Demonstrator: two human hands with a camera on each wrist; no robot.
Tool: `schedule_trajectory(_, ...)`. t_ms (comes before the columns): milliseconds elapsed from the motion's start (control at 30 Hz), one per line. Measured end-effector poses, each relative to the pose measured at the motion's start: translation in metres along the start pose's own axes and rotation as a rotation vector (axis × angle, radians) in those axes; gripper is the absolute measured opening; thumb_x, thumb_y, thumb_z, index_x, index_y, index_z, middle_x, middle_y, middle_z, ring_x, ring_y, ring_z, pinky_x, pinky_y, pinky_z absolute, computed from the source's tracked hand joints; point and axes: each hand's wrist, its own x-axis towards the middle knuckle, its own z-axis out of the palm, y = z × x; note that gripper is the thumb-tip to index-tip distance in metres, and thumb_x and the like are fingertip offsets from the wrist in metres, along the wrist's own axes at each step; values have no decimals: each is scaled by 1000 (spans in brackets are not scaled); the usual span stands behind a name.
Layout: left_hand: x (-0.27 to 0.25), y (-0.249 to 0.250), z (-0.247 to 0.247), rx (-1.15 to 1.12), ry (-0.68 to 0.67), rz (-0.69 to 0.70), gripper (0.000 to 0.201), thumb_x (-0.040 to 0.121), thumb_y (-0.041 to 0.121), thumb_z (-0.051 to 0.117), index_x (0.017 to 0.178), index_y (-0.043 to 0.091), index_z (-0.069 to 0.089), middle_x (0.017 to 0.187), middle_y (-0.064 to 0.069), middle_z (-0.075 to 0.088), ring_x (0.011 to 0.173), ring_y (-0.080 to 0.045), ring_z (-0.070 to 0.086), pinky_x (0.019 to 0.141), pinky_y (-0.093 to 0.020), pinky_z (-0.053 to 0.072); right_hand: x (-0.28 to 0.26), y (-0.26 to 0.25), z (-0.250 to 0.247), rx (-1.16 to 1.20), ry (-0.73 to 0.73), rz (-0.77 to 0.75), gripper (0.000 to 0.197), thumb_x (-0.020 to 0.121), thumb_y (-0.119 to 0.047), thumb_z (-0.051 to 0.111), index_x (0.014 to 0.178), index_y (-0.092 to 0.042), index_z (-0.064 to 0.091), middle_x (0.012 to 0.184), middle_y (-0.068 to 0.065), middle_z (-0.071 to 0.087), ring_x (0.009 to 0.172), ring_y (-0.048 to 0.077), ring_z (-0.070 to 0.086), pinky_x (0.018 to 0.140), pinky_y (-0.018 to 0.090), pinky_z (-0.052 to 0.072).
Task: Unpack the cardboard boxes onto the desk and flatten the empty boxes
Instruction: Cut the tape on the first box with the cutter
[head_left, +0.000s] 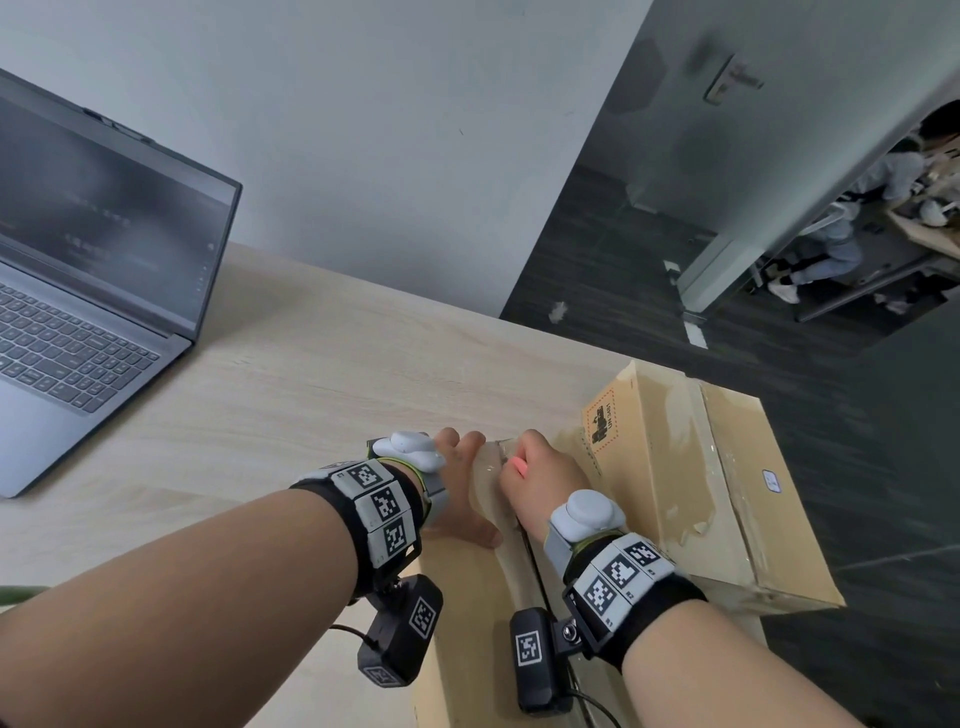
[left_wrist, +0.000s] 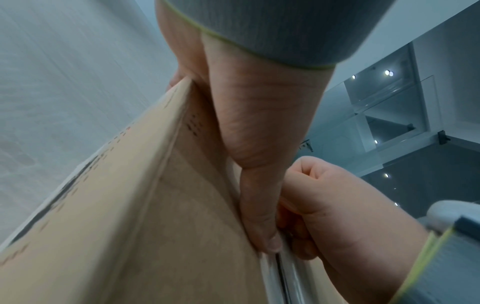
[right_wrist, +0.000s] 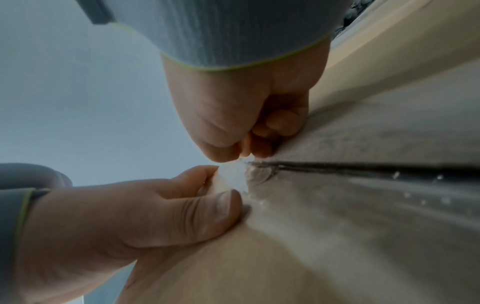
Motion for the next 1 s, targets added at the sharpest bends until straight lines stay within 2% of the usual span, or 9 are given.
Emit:
schedule_trajectory(200, -4, 3, -5, 3, -16, 3, 119, 38, 90, 63, 139, 39, 26, 125, 9, 46, 108, -24, 54, 88, -46, 52, -16, 10, 3, -19, -12, -2, 10, 94, -22, 43, 85, -19, 40, 70, 2, 50, 59, 25, 42, 50, 32, 29)
schedule_trajectory(367, -7, 5, -8, 26, -11, -29, 127, 27, 95, 52, 140, 42, 24, 128, 11, 48, 111, -24, 55, 91, -47, 50, -33, 20, 5, -66, -70, 5, 13, 95, -26, 45, 83, -22, 40, 72, -1, 50, 60, 21, 43, 50, 31, 29)
schedule_trajectory(467, -6, 5, -8, 25, 4, -40, 127, 26, 95, 51, 138, 42, 25, 129, 10, 49, 112, -25, 55, 93, -49, 49, -49, 29, 6, -68, -92, -2, 14, 95, -29, 45, 83, -22, 40, 73, -2, 52, 63, 22, 45, 52, 30, 32)
schedule_trajectory(600, -6, 5, -5, 10, 11, -25, 120, 40, 90, 65, 142, 41, 25, 130, 9, 48, 118, -25, 52, 93, -48, 48, -74, 44, 9, -52, -96, -14, 14, 94, -30, 45, 85, -21, 41, 72, -2, 53, 66, 25, 46, 56, 32, 34)
schedule_trajectory(733, -4, 1, -4, 52, 53, -8, 123, 46, 93, 61, 148, 41, 18, 141, 8, 46, 128, -26, 47, 98, -48, 47, -96, 56, 14, -43, -92, -15, 11, 93, -28, 45, 86, -20, 43, 72, 0, 54, 67, 26, 46, 57, 33, 36)
schedule_trajectory(833, -5, 1, -1, 49, 78, 6, 127, 55, 89, 64, 156, 37, 8, 154, 5, 35, 140, -28, 35, 108, -52, 40, -113, 67, 18, -39, -95, 3, 10, 92, -26, 44, 85, -20, 44, 75, 3, 57, 70, 29, 49, 59, 35, 38)
schedule_trajectory(900, -10, 4, 6, 92, 142, 21, 124, 60, 90, 60, 157, 41, 0, 164, 6, 20, 150, -27, 20, 116, -55, 27, -128, 76, 21, -16, -103, 27, 13, 92, -26, 43, 80, -22, 40, 71, 0, 54, 66, 25, 44, 58, 34, 35)
schedule_trajectory(1000, -23, 14, 15, 199, 225, 112, 94, 80, 80, 50, 153, 55, -4, 170, 10, -2, 157, -23, -1, 121, -58, 10, -145, 84, 24, 3, -97, 34, 17, 93, -27, 43, 77, -27, 38, 69, -4, 52, 66, 21, 47, 58, 34, 37)
